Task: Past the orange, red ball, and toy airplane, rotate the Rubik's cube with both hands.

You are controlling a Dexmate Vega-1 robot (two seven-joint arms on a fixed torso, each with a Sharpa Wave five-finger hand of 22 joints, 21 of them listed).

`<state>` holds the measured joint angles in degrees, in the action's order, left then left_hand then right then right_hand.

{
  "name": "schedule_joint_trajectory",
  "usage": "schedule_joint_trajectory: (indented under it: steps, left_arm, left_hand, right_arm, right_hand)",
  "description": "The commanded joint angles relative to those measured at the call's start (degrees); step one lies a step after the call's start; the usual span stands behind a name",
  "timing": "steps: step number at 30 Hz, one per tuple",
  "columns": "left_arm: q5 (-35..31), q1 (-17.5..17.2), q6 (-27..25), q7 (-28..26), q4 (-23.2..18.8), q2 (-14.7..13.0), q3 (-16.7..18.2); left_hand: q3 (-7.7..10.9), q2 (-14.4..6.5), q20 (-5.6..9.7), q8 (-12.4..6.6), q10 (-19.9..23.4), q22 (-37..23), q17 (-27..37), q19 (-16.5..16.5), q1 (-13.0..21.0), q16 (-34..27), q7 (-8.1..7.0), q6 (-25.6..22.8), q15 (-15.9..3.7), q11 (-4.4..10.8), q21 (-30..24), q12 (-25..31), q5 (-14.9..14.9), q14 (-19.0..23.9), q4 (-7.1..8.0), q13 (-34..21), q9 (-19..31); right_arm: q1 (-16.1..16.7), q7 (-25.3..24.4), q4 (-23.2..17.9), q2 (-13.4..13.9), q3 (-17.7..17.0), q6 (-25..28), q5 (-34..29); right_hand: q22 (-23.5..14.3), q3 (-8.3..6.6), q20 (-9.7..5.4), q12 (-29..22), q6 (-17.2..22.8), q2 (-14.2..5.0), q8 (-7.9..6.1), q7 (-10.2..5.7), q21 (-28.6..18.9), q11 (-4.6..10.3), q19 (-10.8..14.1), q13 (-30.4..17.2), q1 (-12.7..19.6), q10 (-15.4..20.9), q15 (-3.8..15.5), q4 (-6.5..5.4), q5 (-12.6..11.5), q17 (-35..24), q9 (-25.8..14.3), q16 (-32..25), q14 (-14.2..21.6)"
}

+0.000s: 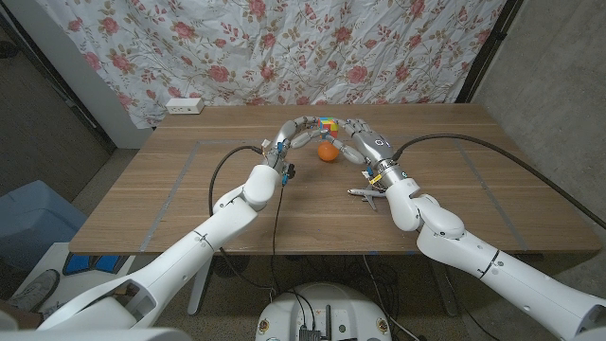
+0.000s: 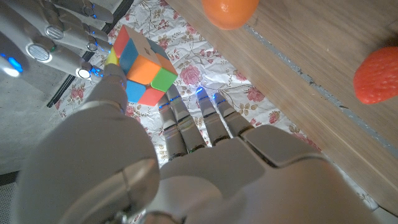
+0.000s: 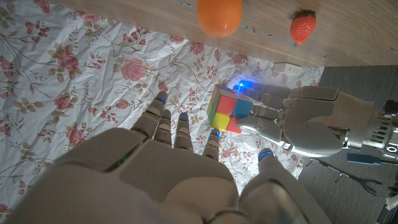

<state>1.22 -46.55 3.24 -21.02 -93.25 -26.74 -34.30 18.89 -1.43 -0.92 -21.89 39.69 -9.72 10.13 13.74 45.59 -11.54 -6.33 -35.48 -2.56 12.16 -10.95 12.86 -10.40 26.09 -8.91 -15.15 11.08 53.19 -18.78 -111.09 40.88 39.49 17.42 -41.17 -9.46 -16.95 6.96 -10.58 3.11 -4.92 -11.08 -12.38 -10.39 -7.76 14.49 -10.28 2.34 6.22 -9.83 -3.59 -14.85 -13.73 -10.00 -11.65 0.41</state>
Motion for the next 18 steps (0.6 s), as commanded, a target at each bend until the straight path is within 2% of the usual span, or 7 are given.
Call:
schedule_joint_trajectory:
  steps: [1, 18]
  left_arm:
    - [0.37, -0.49, 0.45, -0.22, -0.17, 0.11, 0.29]
    - [3.53, -1.48, 2.4, -1.25, 1.26, 2.19, 1.25]
  left_hand:
    - [0.02, -0.23, 0.12, -0.09, 0.35, -0.33, 0.13, -0.24, -0.14, 0.16, 1.3, -2.14, -6.19, 0.1, -0.11, -0.32, -0.32, -0.15, -0.19, 0.03, 0.12]
    - [0.11, -0.29, 0.23, 0.0, 1.13, -0.32, 0.08, -0.15, 0.01, 0.06, 1.36, -2.72, -6.31, 0.14, -0.17, -0.11, -0.37, 0.25, -0.4, 0.16, 0.13]
  right_arm:
    - [0.29, 0.66, -0.8, 0.11, 0.14, 0.4, -0.63]
    - [0.91, 1.81, -1.93, 0.53, 0.5, 1.13, -2.24]
  right_hand:
    - [-0.1, -0.17, 0.06, 0.03, 0.77, -1.13, -0.36, -0.1, -0.05, -0.25, 0.04, -0.12, -0.34, -0.56, 0.18, -0.23, -0.31, -0.09, -0.19, -0.26, -0.33]
    - [-0.1, -0.42, -0.39, -0.21, 3.49, -1.19, -0.82, -0.12, -0.13, 0.3, -0.19, -0.18, -0.3, -0.66, 0.94, -0.42, -0.48, -0.12, -0.21, -0.26, -0.7]
